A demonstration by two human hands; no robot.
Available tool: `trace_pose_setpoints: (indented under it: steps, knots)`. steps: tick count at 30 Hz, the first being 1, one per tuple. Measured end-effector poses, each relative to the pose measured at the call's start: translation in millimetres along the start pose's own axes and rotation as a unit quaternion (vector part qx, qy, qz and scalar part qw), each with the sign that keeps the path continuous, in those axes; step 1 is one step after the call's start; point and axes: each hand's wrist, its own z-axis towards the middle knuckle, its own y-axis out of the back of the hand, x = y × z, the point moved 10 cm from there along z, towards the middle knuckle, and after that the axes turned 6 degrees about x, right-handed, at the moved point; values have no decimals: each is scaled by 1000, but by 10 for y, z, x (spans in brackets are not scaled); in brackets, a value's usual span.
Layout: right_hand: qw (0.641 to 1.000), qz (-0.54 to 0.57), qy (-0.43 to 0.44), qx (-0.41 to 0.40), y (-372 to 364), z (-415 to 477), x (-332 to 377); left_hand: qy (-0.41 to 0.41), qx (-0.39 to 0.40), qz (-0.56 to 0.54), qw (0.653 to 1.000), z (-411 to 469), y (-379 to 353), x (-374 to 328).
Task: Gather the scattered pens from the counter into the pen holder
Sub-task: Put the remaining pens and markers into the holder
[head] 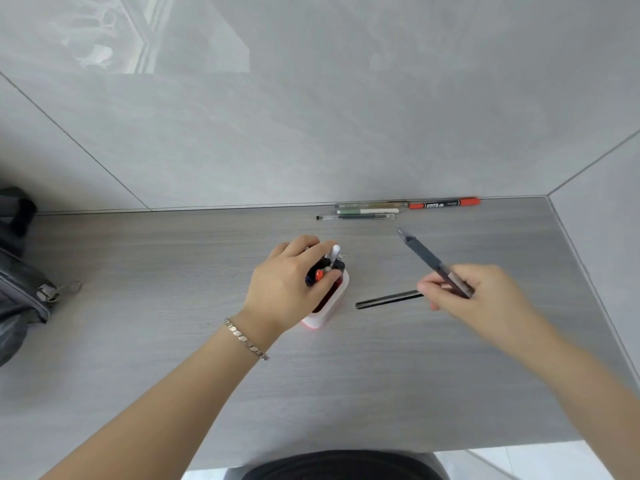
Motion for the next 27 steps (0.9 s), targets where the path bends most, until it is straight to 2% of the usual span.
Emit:
trace_pose_setpoints:
  steps: [5, 10, 12, 17, 20, 24, 27]
  knots:
    - [992, -97, 71, -28, -163, 87, 499, 8, 16, 10, 1000, 12, -34, 24]
    - [982, -109, 134, -78, -540, 260, 730, 11, 7, -4, 1000, -1, -38, 19]
    - [978, -79, 160, -106, -674, 267, 720, 10, -3, -6, 1000, -12, -30, 17]
    - [965, 94, 166, -181, -729, 222, 564, 23, 1, -18, 1000, -22, -22, 16]
    - [950, 129, 169, -229, -692, 166, 483, 18, 60, -76, 995, -11, -54, 62]
    - [958, 60, 202, -196, -826, 148, 450, -6, 122, -109, 987, 14, -65, 146]
    - [977, 85, 139, -137, -855, 150, 304, -15, 121, -77, 990, 52, -51, 116]
